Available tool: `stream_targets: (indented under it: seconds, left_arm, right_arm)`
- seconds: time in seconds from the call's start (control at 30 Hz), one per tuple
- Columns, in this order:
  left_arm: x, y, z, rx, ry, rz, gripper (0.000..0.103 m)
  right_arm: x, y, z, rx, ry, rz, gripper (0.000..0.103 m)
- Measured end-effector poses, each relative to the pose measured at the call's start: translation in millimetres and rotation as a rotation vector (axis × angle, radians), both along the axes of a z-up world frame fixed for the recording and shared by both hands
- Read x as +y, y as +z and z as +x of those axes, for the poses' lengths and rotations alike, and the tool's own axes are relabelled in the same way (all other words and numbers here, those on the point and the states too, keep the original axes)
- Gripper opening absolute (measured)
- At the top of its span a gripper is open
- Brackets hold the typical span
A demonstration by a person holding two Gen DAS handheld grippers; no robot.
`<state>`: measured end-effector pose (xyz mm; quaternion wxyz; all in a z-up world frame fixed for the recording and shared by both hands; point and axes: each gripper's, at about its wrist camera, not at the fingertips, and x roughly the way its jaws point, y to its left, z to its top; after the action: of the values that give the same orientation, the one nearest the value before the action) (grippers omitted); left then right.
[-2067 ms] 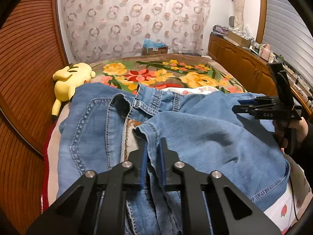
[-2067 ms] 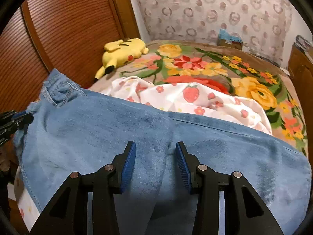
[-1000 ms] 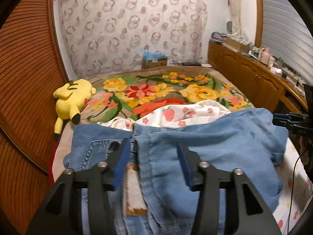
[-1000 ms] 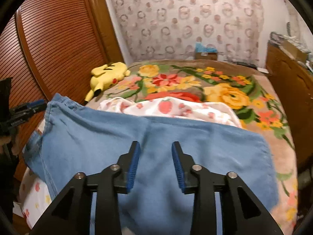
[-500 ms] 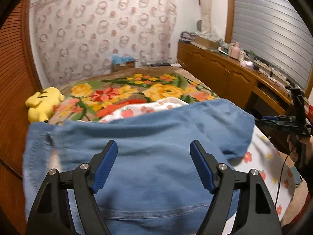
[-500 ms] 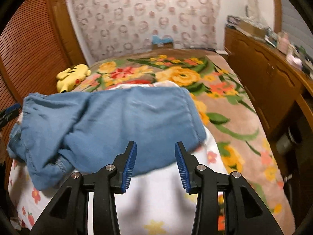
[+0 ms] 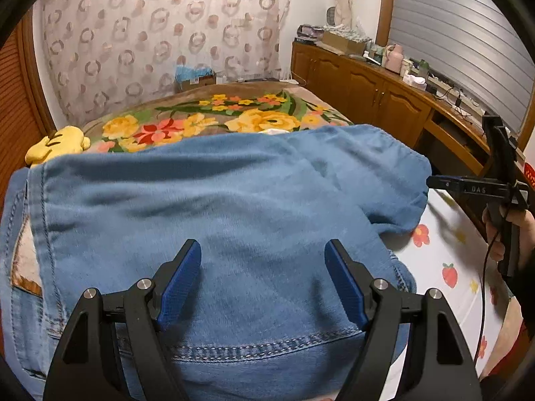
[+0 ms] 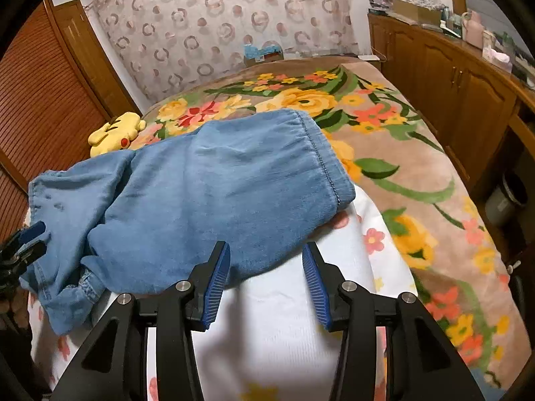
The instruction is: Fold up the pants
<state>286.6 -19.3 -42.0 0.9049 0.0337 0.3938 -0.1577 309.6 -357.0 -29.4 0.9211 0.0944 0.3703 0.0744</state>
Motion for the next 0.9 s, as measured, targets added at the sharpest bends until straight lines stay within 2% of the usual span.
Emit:
stream_targets:
  seconds: [0.4,0.43,0.47,0.53,0.6,0.73,0.9]
  left_arm:
    - [4,-7,-5,0.014,0.016,0.007,0.077]
    - [4,-6,-6,0.013,0.017,0.007,0.077]
    - [5,-5,-7,0.01,0.017,0.007,0.077]
    - [7,-4,-9,0.01,0.021,0.008,0.077]
    - [8,-3,-12,0.005,0.023,0.008,0.077]
    - [16,2,-18,-0.003,0.034,0.0,0.077]
    - [31,16,-27,-0.034,0.054,-0.009,0.077]
  right_arm:
    - [2,-10,14,-0.01,-0.068,-0.051,0.046]
    - [2,-10,15,-0.012,-0.07,-0.057,0.041]
    - [2,-10,17,-0.012,-0.075,-0.062,0.026]
    - [2,-12,19,-0.005,-0.052,-0.043,0.007]
    - [2,-10,19,-0.01,-0.03,-0.026,0.004]
    - [9,9,10,-0.079,0.012,-0.004,0.004]
    - [36,53,-6,-0.193,0.09,-0.011,0.003]
